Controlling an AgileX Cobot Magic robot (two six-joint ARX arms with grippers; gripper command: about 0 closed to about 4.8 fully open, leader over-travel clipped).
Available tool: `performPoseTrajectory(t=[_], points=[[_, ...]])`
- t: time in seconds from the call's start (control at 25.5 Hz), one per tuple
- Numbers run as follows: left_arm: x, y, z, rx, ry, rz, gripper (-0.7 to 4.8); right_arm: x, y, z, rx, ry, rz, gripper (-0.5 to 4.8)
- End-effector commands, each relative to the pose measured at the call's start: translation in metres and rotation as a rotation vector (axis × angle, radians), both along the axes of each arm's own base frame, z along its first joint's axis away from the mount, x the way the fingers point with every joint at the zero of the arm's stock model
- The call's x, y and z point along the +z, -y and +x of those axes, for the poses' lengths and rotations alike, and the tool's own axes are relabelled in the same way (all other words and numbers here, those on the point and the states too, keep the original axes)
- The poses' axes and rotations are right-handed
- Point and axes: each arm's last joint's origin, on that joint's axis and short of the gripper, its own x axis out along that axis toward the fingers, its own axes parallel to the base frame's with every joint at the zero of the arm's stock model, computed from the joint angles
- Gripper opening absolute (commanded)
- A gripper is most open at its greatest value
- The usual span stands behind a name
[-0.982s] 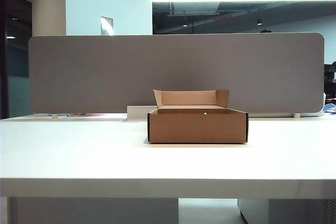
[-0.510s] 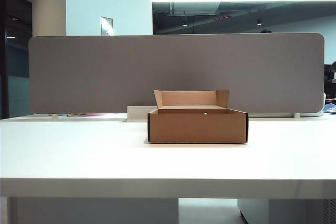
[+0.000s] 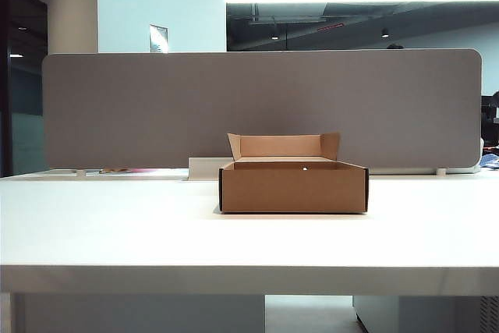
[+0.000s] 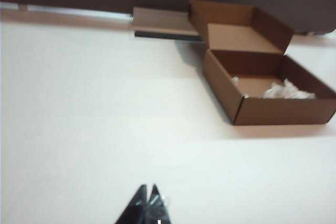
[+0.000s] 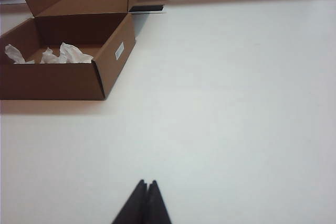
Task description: Pick up all the paper balls on the table and put them in the paper box.
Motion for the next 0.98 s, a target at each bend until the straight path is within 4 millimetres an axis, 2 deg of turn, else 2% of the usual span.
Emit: performPoseTrajectory(t=[0.04, 0.35, 0.75, 0.98], points=[[-0.009, 0.001, 0.003, 0.012, -0.006, 0.014, -0.04, -0.001, 0.000, 0.000, -0.002, 0.002, 0.003, -0.06], [-0.033, -0.001, 0.014, 0.058, 0.011, 0.058, -0.04, -0.001, 0.000, 0.000, -0.002, 0.002, 0.003, -0.06], [-0.033, -0.022, 0.019, 0.182, 0.012, 0.068, -0.04, -0.001, 0.000, 0.000, -0.002, 0.002, 0.003, -0.06], [-0.045, -0.025, 0.022, 0.192, 0.003, 0.109, -0.04, -0.001, 0.000, 0.000, -0.002, 0.002, 0.002, -0.06]])
